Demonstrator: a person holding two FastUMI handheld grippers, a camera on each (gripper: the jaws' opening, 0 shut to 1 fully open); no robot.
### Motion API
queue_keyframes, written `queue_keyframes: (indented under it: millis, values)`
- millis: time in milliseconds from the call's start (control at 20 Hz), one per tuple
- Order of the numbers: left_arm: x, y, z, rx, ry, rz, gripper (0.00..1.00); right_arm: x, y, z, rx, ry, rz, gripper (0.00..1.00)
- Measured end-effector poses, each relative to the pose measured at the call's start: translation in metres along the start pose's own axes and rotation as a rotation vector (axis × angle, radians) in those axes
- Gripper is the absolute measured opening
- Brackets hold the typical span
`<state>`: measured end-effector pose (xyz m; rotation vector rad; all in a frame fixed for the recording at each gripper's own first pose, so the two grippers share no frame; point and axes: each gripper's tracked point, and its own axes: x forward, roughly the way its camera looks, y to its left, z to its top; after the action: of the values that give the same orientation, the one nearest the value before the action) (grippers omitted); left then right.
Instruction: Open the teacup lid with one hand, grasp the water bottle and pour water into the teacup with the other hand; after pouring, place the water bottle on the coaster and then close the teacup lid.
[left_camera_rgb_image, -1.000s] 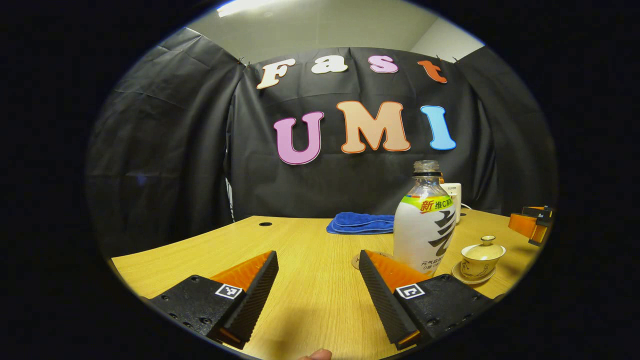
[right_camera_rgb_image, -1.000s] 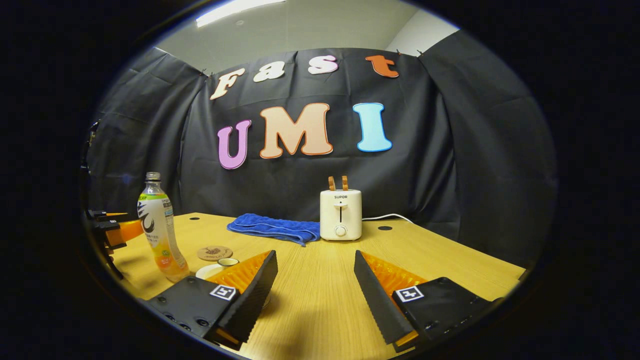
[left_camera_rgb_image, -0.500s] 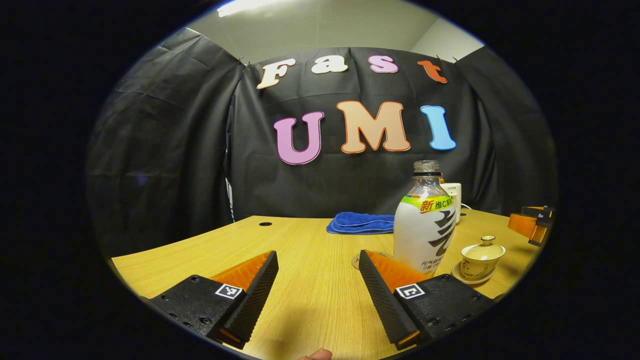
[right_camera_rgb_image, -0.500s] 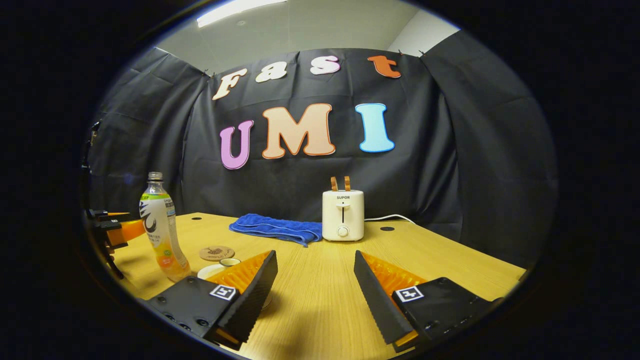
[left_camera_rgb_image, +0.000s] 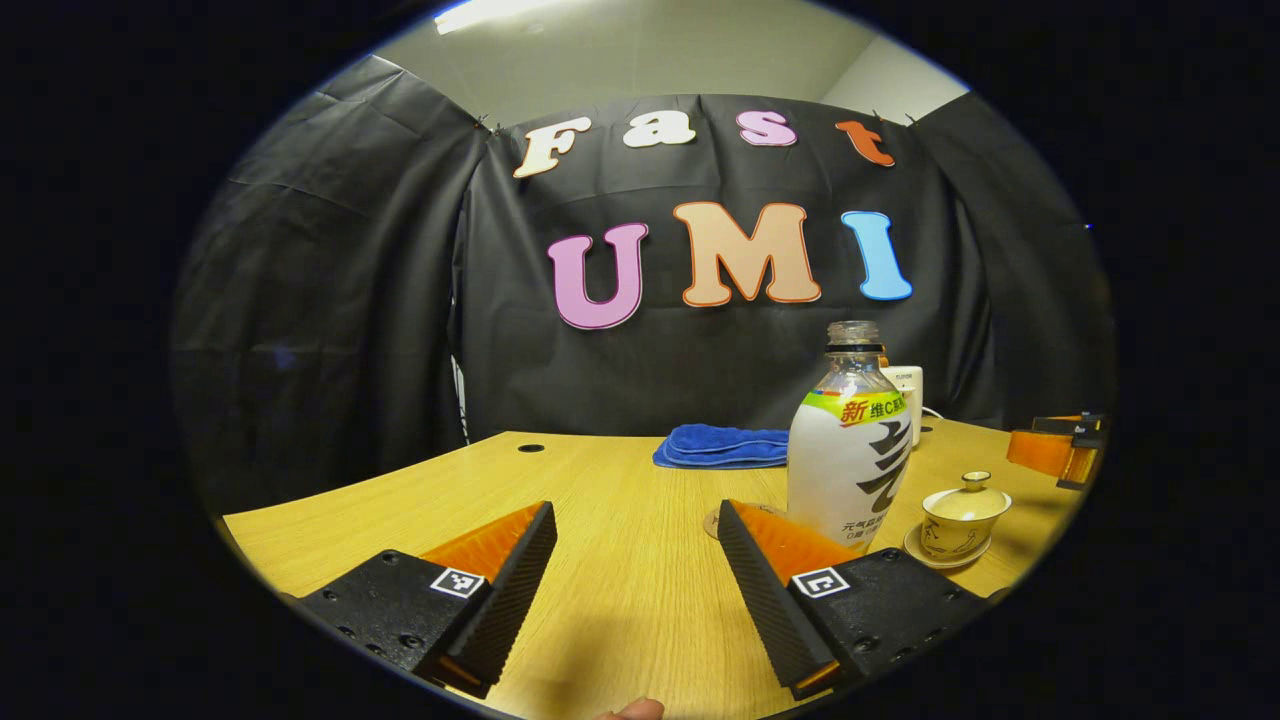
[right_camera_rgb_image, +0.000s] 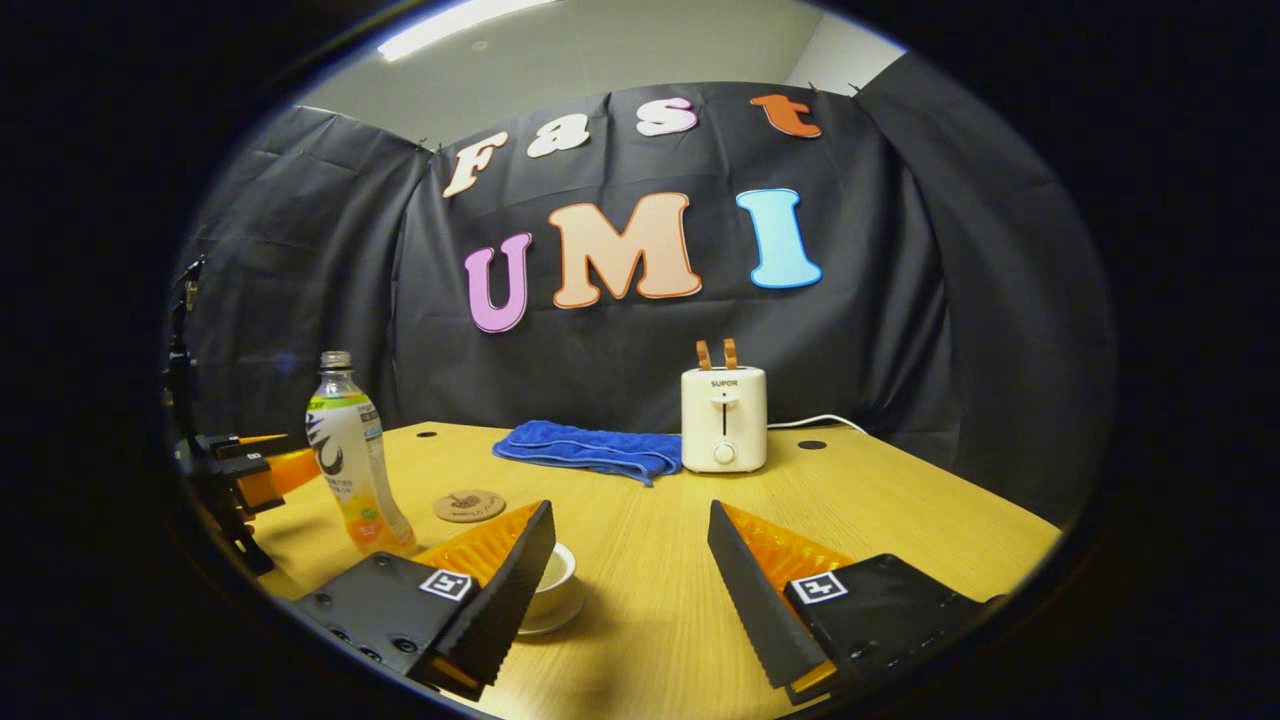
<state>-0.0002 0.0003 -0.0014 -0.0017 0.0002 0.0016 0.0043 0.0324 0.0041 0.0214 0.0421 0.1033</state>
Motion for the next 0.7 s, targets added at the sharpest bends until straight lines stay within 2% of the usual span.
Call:
queue_keyframes:
  millis: [50, 100, 350, 400, 450, 700]
  values:
    - [0.0, 0.0, 0.0, 0.0, 0.0, 0.0, 0.95, 0.001, 0.006, 0.003, -0.011, -0.003, 0.014, 0.94]
    - [0.0, 0.0, 0.0, 0.0, 0.0, 0.0, 0.95, 0.002, 0.012, 0.003, -0.023, 0.001, 0.029, 0.99]
    - [0.0, 0.0, 0.0, -0.001, 0.001, 0.0, 0.95, 0.011, 0.034, -0.011, -0.053, 0.078, 0.081, 0.98]
    - [0.0, 0.0, 0.0, -0.001, 0.0, 0.0, 0.95, 0.011, 0.038, -0.011, -0.05, 0.082, 0.089, 0.99]
    - [0.001, 0.0, 0.0, -0.001, 0.0, 0.0, 0.95, 0.012, 0.04, -0.008, -0.044, 0.079, 0.096, 0.94]
    - [0.0, 0.0, -0.001, -0.001, 0.0, 0.0, 0.95, 0.013, 0.055, -0.009, -0.034, 0.093, 0.141, 0.94]
